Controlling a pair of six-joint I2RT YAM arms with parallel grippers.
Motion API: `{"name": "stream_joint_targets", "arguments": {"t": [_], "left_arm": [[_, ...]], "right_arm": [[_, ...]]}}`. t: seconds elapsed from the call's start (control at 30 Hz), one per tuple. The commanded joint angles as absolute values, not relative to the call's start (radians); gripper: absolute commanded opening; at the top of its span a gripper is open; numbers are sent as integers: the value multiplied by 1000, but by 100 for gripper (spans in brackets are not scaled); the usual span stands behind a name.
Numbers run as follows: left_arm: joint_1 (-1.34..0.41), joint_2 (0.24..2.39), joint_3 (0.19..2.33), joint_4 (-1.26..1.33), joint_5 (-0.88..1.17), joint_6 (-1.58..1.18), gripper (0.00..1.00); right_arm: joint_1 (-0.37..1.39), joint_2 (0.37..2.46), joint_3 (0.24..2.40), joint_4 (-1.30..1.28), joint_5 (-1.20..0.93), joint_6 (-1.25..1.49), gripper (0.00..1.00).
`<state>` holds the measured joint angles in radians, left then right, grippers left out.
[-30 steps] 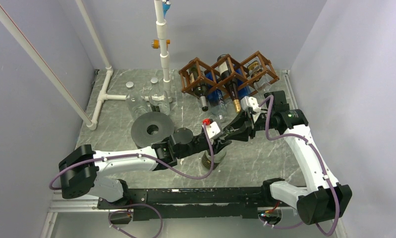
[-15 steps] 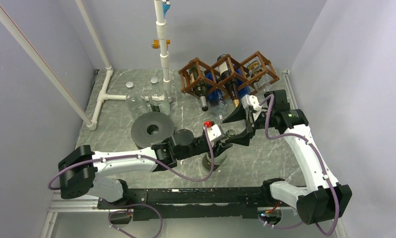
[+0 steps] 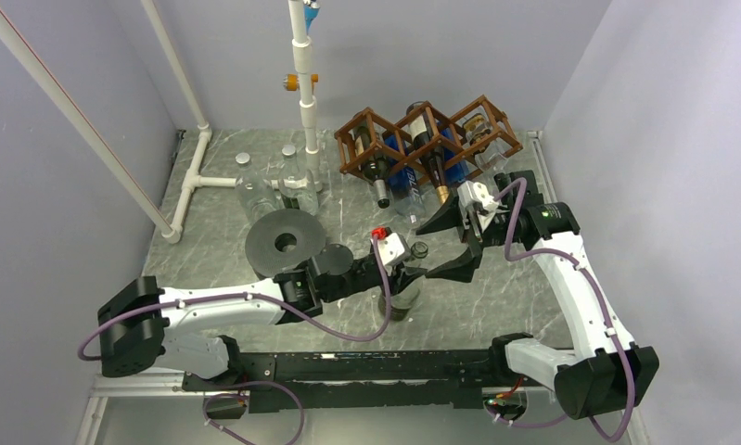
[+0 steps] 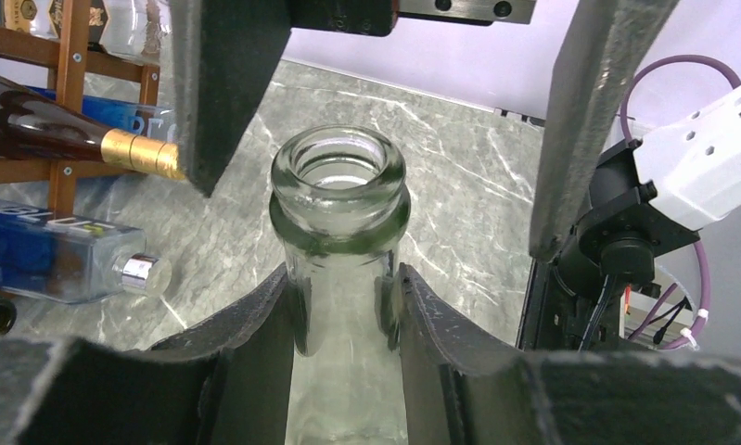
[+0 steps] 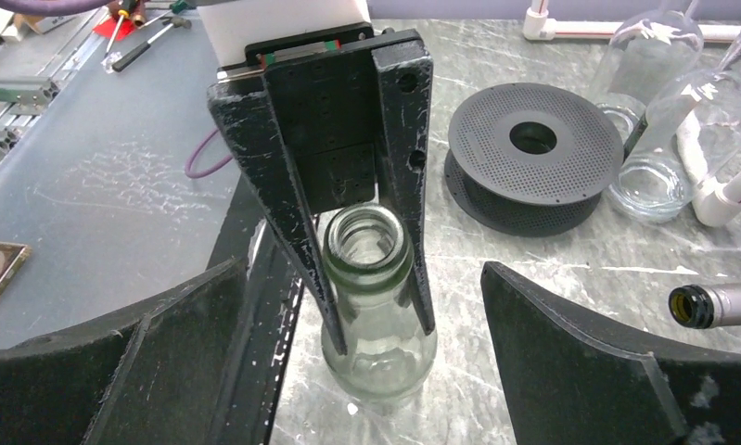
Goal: Take the wine bottle off the wine rack
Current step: Place the wine bottle at the center of the board.
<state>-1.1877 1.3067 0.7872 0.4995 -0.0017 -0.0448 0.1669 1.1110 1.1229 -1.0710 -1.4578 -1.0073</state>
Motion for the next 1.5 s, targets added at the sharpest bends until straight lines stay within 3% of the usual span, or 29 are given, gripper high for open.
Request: {"name": "stream_joint_targets", "arguments": {"t": [0.0,0.83,1.47], "left_arm": [[-1179,1236,783,543,-63,-13,0],[-1017,904,777,338,-130,32,0],[-827,857,877,231,-11,-60,0]], "right_arm": [[164,1109,1158,-1121,-1505,-1081,100],[160,1125,1099,-950,-1461,-929,100],[162,1139,1075,-888,-1424,-876,100]]}}
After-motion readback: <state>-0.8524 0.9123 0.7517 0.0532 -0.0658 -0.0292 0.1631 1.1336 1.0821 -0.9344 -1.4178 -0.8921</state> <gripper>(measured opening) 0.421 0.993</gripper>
